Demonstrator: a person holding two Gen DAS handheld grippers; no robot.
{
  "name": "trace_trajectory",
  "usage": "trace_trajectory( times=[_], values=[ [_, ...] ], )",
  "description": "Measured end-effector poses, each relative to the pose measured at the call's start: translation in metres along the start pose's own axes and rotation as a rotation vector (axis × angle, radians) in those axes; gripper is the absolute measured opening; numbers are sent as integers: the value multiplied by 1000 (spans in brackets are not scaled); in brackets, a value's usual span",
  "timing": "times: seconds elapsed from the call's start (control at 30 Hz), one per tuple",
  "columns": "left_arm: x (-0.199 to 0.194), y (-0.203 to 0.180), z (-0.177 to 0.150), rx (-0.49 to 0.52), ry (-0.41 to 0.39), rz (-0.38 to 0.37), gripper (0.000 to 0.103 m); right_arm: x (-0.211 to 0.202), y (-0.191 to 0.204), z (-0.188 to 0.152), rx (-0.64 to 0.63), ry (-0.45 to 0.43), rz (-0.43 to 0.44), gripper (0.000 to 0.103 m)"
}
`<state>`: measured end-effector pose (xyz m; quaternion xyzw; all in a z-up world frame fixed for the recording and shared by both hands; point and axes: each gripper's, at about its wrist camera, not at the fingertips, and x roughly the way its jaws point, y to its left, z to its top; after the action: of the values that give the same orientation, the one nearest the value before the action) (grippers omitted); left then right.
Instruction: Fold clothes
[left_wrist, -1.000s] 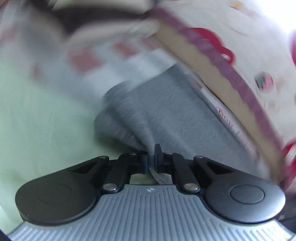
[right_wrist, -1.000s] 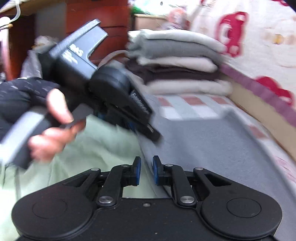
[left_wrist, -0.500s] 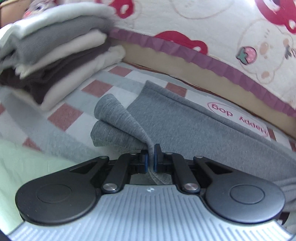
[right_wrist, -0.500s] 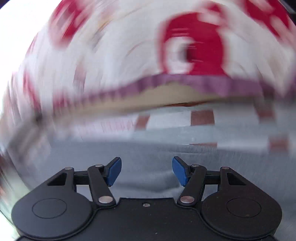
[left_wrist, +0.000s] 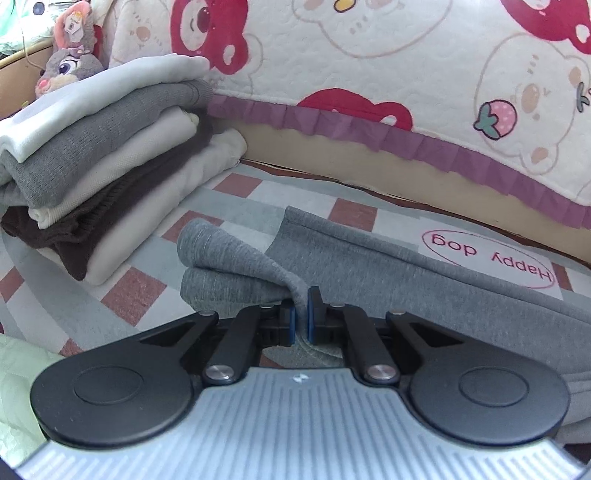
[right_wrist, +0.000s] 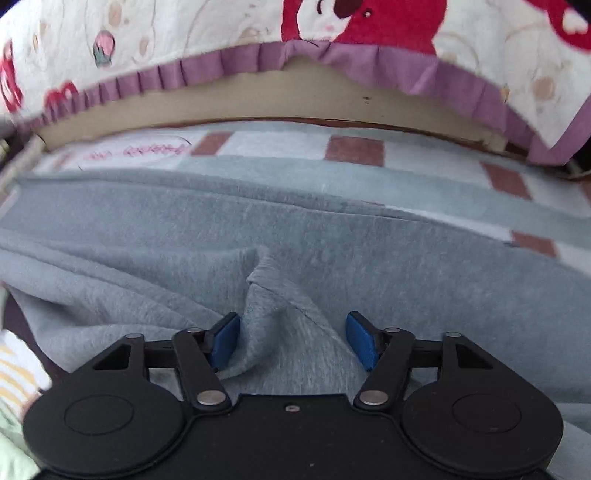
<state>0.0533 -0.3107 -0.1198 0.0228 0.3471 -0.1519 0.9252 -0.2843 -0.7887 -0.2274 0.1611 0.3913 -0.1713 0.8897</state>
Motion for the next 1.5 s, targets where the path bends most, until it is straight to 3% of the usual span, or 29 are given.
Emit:
trace_trajectory(
  times=[0.03, 0.17, 0.3, 0.5, 0.63, 0.77, 0.9, 1.0, 1.1, 1.17, 1.2, 1.23, 1.43, 1.5],
  values=[
    [2, 1, -3, -22, -7, 4, 6, -2, -4, 1, 17, -38, 3, 12],
    [11, 4, -12, -78, -21, 34, 6, -26, -4, 7, 33, -213, -37, 12],
    [26, 2, 4, -56, -12, 41, 7, -26, -11, 7, 75, -223, -8, 12],
    [111, -9, 36, -115, 152, 107, 7, -22, -24, 2, 158, -261, 61, 14],
    [169, -21, 41, -79, 271, 157, 11, -17, -24, 3, 167, -279, 59, 15],
    [175, -29, 48, -36, 209, 175, 16, -11, -26, 1, 173, -284, 44, 15],
    [160, -22, 56, 12, 113, 120, 11, -18, -23, 3, 168, -321, 34, 15],
    [148, -18, 62, 93, 63, 135, 11, -25, -19, 6, 152, -362, 22, 15],
    [124, -25, 59, 224, 6, 48, 12, -20, -15, 8, 113, -355, -19, 15],
    [110, -48, 44, 296, 34, -58, 26, -12, -10, 8, 57, -330, -65, 15],
    [104, -59, 36, 322, 52, -106, 42, -11, -6, 8, 28, -325, -86, 15],
    [99, -71, 28, 347, 70, -155, 47, -12, -5, 8, 25, -328, -89, 15],
    [66, -139, -21, 499, 179, -449, 47, -23, -6, 11, 44, -375, -76, 14],
    [64, -160, -34, 595, 180, -463, 47, -25, -6, 11, 36, -389, -78, 14]
  ],
)
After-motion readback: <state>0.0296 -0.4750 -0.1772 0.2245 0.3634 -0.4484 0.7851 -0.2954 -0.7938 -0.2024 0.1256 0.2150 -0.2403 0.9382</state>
